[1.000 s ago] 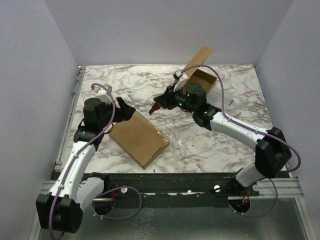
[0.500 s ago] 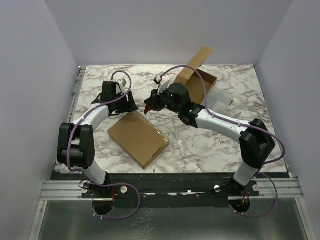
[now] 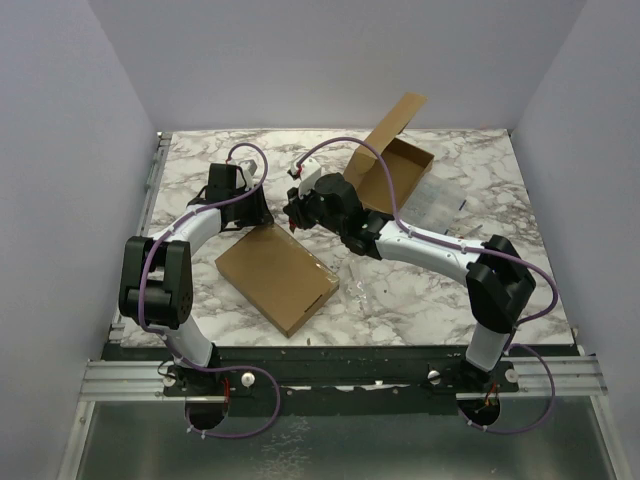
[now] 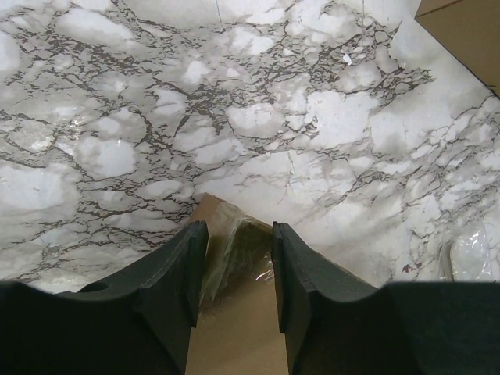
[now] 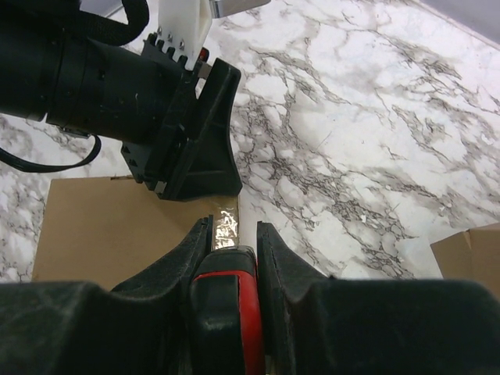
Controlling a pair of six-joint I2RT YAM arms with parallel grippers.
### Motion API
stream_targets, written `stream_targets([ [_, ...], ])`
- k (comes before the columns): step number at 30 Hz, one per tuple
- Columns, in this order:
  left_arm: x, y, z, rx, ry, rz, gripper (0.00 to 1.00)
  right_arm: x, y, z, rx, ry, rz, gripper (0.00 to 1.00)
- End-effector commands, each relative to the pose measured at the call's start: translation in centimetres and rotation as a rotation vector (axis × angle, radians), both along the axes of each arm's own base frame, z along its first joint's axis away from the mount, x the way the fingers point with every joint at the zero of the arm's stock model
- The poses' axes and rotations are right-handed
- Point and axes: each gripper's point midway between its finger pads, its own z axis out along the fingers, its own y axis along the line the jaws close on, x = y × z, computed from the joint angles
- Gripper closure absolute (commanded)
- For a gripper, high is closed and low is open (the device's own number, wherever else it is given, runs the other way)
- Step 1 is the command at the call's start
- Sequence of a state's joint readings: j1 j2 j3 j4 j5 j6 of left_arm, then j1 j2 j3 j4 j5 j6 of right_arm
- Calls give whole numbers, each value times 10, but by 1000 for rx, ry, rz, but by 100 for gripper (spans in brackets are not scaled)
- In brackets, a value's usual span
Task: Unpack the express box
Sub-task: Cut the express box at the center of the board.
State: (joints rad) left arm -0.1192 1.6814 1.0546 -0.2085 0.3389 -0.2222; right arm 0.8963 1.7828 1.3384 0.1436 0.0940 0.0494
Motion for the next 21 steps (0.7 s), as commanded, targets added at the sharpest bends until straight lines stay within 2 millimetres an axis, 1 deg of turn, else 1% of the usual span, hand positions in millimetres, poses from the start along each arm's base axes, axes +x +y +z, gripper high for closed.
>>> stream_targets([
  [1, -6, 16, -22, 92, 52, 31, 58, 5, 5, 2, -29, -24, -21, 100],
  [10, -7, 17, -24, 93, 65, 33, 59, 0, 16, -2, -39, -20, -1, 100],
  [14, -7, 16, -25, 93, 70, 30, 59, -3, 19, 1, -37, -25, 3, 100],
  [21, -7, 17, -25, 96, 71, 32, 60, -2, 18, -9, -62, -17, -10, 100],
])
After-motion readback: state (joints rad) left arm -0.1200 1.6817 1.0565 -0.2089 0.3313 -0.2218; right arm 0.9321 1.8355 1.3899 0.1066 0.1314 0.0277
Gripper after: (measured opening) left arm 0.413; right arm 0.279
